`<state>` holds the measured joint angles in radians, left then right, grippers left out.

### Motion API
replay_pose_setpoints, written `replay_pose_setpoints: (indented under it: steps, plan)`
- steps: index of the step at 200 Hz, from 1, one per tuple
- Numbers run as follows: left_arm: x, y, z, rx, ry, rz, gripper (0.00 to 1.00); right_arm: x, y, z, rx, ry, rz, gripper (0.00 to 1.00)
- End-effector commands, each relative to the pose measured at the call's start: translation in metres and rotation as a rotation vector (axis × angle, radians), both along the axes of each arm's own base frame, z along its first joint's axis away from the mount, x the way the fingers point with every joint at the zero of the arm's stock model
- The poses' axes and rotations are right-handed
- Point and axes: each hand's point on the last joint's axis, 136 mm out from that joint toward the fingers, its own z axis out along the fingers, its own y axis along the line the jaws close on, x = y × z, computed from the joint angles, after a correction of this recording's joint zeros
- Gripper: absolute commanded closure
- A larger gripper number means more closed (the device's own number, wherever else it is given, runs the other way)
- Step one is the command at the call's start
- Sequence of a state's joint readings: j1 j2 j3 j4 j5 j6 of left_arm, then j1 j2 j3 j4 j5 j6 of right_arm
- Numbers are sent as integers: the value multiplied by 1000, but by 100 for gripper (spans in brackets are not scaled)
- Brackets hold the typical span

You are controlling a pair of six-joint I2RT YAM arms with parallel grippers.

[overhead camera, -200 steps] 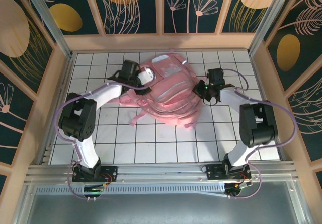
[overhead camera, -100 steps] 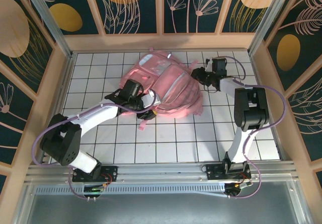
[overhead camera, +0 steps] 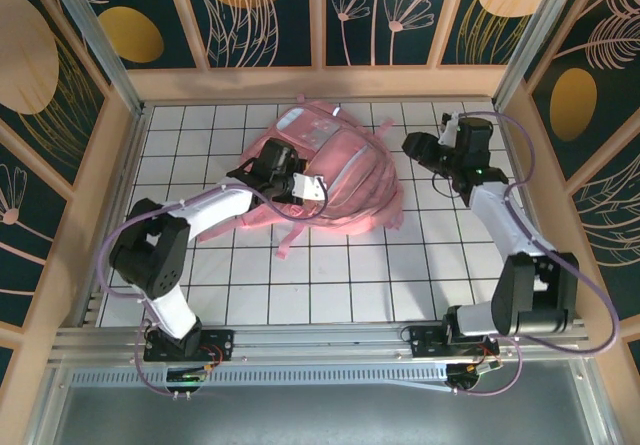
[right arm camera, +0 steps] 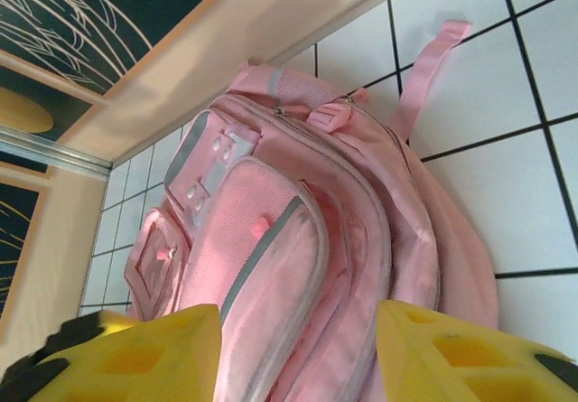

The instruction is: Pack books, pencil case, and school supplies into a backpack

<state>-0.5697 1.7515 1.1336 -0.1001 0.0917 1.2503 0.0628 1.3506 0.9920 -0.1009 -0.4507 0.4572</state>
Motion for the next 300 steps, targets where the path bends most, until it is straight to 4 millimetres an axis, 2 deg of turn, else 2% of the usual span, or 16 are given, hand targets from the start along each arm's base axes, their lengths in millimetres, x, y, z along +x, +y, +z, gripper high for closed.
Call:
replay_pose_setpoints:
  steps: [1, 39, 62, 89, 100, 126, 151, 174, 191, 212, 231, 245, 270, 285, 300]
  plan:
    - [11, -9, 10, 34, -83, -94, 34, -18, -11, -12, -70, 45, -12, 50]
    - [12, -9, -10, 78, -51, -104, 34, -22, -12, -5, -78, 25, -2, 49]
    - [-1, -9, -10, 63, -12, -129, 32, -23, -7, -2, -63, 14, 26, 49]
    - [-25, 1, -14, 84, 58, -166, 27, -25, -5, -6, -57, 22, 38, 49]
    - [-29, 3, -13, 79, 62, -170, 27, -26, -4, -8, -52, 27, 41, 49]
    - [-25, -3, -12, 46, 66, -165, 29, -28, -3, -11, -51, 31, 50, 49]
    - [-8, -12, -9, 3, 53, -117, 34, -29, -3, -10, -53, 32, 50, 49]
    - [6, -18, -12, -9, 13, -95, 37, -31, -2, -8, -49, 23, 46, 49]
    - [10, -20, -22, 27, -26, -100, 39, -32, -1, -8, -39, 16, 41, 49]
    - [15, -20, -35, 72, -67, -101, 49, -35, 4, -7, -14, 5, 39, 49]
    - [18, -23, -39, 72, -65, -85, 65, -43, 14, -13, -6, 25, 50, 50]
    - [13, -28, -35, 47, -24, -100, 79, -53, 24, -26, -15, 61, 65, 50]
    - [3, -39, -13, -23, 33, -122, 100, -80, 47, -56, -2, 163, 129, 49]
    - [0, -43, 5, -84, 55, -106, 100, -94, 60, -67, 9, 214, 171, 49]
    - [-5, -51, 30, -177, 112, -79, 100, -107, 77, -64, 3, 202, 234, 49]
